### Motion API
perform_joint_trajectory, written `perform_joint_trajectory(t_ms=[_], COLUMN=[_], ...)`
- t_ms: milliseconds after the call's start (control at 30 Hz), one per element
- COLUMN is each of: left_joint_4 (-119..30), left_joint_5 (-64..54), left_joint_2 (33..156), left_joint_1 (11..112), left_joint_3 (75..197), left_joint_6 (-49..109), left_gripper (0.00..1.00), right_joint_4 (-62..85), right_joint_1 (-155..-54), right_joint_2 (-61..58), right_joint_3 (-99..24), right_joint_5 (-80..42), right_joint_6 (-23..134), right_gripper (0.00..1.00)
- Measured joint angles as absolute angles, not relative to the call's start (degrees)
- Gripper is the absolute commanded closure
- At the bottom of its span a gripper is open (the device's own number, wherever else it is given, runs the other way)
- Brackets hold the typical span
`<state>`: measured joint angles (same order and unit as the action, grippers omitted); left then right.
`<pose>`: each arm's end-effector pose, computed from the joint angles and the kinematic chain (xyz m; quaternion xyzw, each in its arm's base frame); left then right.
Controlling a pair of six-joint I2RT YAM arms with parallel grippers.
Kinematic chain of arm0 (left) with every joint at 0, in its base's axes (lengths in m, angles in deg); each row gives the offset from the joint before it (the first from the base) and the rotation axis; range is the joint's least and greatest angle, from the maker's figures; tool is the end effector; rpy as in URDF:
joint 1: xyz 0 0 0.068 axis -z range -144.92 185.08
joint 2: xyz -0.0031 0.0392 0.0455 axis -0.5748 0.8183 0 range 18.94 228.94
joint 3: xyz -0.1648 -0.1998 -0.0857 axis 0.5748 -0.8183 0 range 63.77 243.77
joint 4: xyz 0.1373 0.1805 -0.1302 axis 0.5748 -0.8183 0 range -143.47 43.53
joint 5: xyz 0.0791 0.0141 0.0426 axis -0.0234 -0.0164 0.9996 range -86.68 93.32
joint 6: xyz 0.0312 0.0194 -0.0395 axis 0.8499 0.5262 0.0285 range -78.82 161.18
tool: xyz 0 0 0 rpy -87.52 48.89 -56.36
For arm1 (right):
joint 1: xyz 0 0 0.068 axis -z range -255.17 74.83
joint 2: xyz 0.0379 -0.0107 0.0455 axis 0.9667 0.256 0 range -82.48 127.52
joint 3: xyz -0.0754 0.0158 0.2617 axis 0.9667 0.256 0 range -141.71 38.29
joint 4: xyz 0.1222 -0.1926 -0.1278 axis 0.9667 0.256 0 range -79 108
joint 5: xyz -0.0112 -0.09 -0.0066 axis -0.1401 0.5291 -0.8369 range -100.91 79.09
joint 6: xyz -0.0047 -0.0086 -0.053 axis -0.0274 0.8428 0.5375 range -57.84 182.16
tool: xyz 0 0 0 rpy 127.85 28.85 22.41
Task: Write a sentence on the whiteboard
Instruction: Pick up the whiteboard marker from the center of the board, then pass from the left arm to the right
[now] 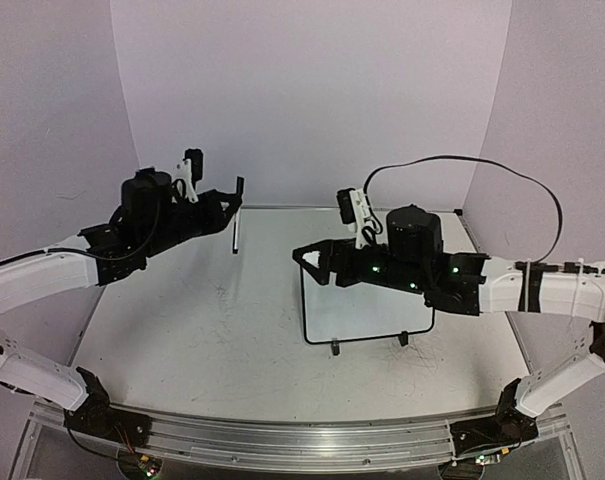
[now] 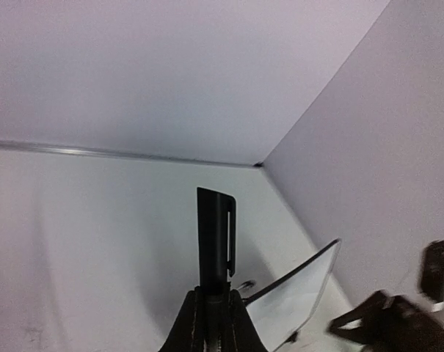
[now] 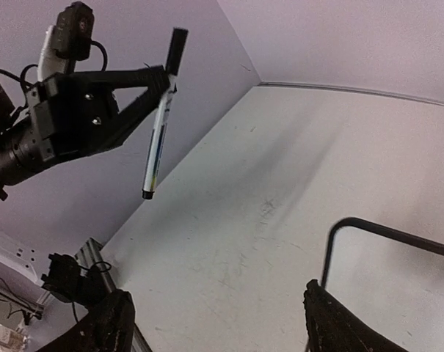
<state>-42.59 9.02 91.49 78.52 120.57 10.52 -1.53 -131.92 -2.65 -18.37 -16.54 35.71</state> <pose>0.2203 -0.2038 0.3340 0.0551 0.7742 -0.3483 0.5256 0.1779 0.2778 0.3119 -0.2312 0.7337 0.4517 0.4518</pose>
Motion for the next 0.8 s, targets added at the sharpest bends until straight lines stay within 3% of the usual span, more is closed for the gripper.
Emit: perform_joint_trajectory(t_ms=[200,400,500,633,700,800], left_joint_4=[-27.0,-21.4,-18.6,-15.4,-14.1,-12.8], left_joint_5=[0.0,-4.3,-5.4,-5.9,-6.2,-6.4], left_joint_2=[88.5,88.9,88.9,88.9,88.8,88.3], left_joint_1=[78.5,78.5,78.5,78.5,78.5,78.5], left_joint_3=[116.3,112.3,111.2,109.2,108.7,108.4], left_joint_6=[3.2,-1.9,-3.6,-5.9,-6.9,-6.9], left_gripper=[1.0,1.0,1.0,1.0,0.85,0.43], right_joint_4=[-11.5,-21.2,-23.8,-26.1,-26.3,-26.5], right_joint_1=[-131.9,-131.9,-131.9,-131.9,-131.9,-131.7], right_joint_2=[8.2,15.8,18.4,20.1,20.5,20.6], right_joint_3=[-27.0,-31.3,-32.5,-33.4,-33.5,-33.5], right_joint_5=[-27.0,-34.6,-36.3,-37.6,-37.5,-37.6], right_joint_6=[29.1,22.3,19.9,17.9,17.0,16.7], right_gripper=[0.27,0.38,0.51,0.84,0.91,0.95])
